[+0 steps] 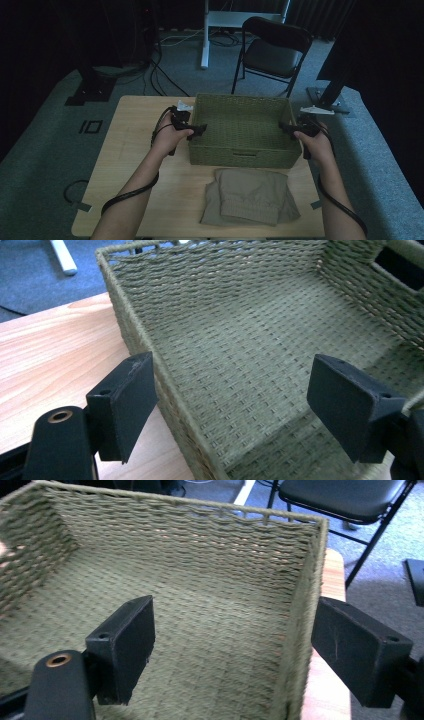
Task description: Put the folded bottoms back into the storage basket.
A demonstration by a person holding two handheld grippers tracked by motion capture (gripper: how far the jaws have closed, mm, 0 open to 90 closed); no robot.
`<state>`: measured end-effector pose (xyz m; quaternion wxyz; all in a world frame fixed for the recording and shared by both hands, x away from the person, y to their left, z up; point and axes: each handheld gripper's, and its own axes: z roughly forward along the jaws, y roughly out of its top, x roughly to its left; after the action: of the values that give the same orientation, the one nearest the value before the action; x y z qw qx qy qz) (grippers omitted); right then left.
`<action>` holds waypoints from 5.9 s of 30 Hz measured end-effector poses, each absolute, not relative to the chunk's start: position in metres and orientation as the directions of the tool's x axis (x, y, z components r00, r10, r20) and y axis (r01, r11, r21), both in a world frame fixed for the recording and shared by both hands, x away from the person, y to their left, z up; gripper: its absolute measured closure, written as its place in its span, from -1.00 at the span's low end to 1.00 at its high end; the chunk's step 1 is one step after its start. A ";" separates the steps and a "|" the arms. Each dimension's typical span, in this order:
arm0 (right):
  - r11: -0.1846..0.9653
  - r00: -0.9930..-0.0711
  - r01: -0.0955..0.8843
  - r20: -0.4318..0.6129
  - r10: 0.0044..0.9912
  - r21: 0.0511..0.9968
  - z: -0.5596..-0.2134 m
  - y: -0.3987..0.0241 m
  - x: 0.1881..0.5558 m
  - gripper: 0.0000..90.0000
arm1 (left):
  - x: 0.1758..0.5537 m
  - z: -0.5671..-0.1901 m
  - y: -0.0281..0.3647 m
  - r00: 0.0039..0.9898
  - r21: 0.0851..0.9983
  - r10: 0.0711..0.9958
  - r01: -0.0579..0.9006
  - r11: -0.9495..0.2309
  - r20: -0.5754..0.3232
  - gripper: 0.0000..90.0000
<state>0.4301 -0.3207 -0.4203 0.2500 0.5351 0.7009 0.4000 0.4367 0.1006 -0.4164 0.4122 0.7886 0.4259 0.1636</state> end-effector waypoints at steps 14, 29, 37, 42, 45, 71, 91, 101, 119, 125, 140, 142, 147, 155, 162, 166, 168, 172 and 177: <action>0.144 -0.396 0.496 0.075 0.915 0.856 -0.420 -0.301 0.387 -0.64 | 0.401 -0.414 0.090 0.645 0.805 0.759 0.495 -0.328 -0.087 -0.54; 0.172 -0.449 0.451 0.055 0.892 0.876 -0.423 -0.292 0.347 -0.64 | 0.365 -0.421 0.080 0.690 0.810 0.716 0.478 -0.339 -0.107 -0.54; 0.165 -0.472 0.464 0.085 0.877 0.870 -0.442 -0.286 0.325 -0.64 | 0.347 -0.433 0.076 0.709 0.805 0.693 0.486 -0.342 -0.134 -0.54; 0.159 -0.477 0.471 0.099 0.873 0.868 -0.451 -0.284 0.316 -0.64 | 0.338 -0.434 0.076 0.718 0.812 0.684 0.474 -0.340 -0.133 -0.55; 0.163 -0.479 0.473 0.097 0.872 0.866 -0.456 -0.284 0.311 -0.64 | 0.331 -0.438 0.074 0.727 0.812 0.673 0.473 -0.343 -0.139 -0.55; 0.185 -0.427 0.543 0.079 0.901 0.819 -0.516 -0.300 0.288 -0.64 | 0.314 -0.485 0.045 0.742 0.775 0.650 0.504 -0.381 -0.164 -0.57; 0.182 -0.386 0.642 0.109 0.916 0.745 -0.555 -0.305 0.281 -0.69 | 0.303 -0.534 0.028 0.716 0.714 0.683 0.553 -0.430 -0.143 -0.59; 0.224 -0.414 0.632 0.079 0.907 0.742 -0.555 -0.300 0.280 -0.68 | 0.307 -0.552 0.020 0.692 0.733 0.713 0.543 -0.409 -0.116 -0.66; 0.245 -0.441 0.614 0.070 0.895 0.751 -0.553 -0.291 0.273 0.12 | 0.303 -0.551 0.008 0.742 0.747 0.663 0.497 -0.442 -0.102 0.43; 0.269 -0.493 0.630 0.107 0.863 0.729 -0.546 -0.285 0.273 0.76 | 0.304 -0.550 0.011 0.749 0.746 0.641 0.521 -0.415 -0.167 0.85; 0.162 -0.491 0.622 0.220 0.843 0.766 -0.513 -0.290 0.270 0.79 | 0.302 -0.509 0.021 0.760 0.785 0.621 0.498 -0.367 -0.192 0.86; 0.165 -0.500 0.618 0.222 0.837 0.769 -0.506 -0.290 0.270 0.79 | 0.301 -0.499 0.023 0.761 0.798 0.620 0.489 -0.352 -0.192 0.86; 0.134 -0.505 0.599 0.242 0.828 0.790 -0.493 -0.291 0.271 0.79 | 0.303 -0.484 0.026 0.770 0.815 0.609 0.469 -0.340 -0.189 0.86; 0.133 -0.521 0.563 0.225 0.823 0.816 -0.469 -0.290 0.275 0.79 | 0.307 -0.460 0.030 0.787 0.834 0.596 0.431 -0.345 -0.161 0.86; 0.133 -0.534 0.529 0.207 0.820 0.838 -0.445 -0.287 0.287 0.80 | 0.317 -0.440 0.034 0.788 0.850 0.598 0.409 -0.331 -0.146 0.86; 0.127 -0.540 0.512 0.204 0.816 0.849 -0.431 -0.286 0.294 0.79 | 0.325 -0.426 0.035 0.789 0.859 0.601 0.390 -0.332 -0.125 0.86; 0.124 -0.545 0.501 0.201 0.814 0.857 -0.423 -0.285 0.299 0.79 | 0.329 -0.418 0.036 0.790 0.862 0.603 0.379 -0.337 -0.112 0.86; 0.122 -0.548 0.480 0.188 0.815 0.869 -0.407 -0.284 0.310 0.79 | 0.339 -0.401 0.038 0.788 0.876 0.609 0.353 -0.329 -0.089 0.86; 0.118 -0.550 0.466 0.182 0.815 0.877 -0.392 -0.283 0.323 0.80 | 0.351 -0.382 0.038 0.789 0.892 0.610 0.324 -0.316 -0.071 0.86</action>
<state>0.3226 -0.2834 -0.3918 0.1757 0.4408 0.7268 0.4965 0.3511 0.0381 -0.3823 0.5065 0.7987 0.2926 0.1412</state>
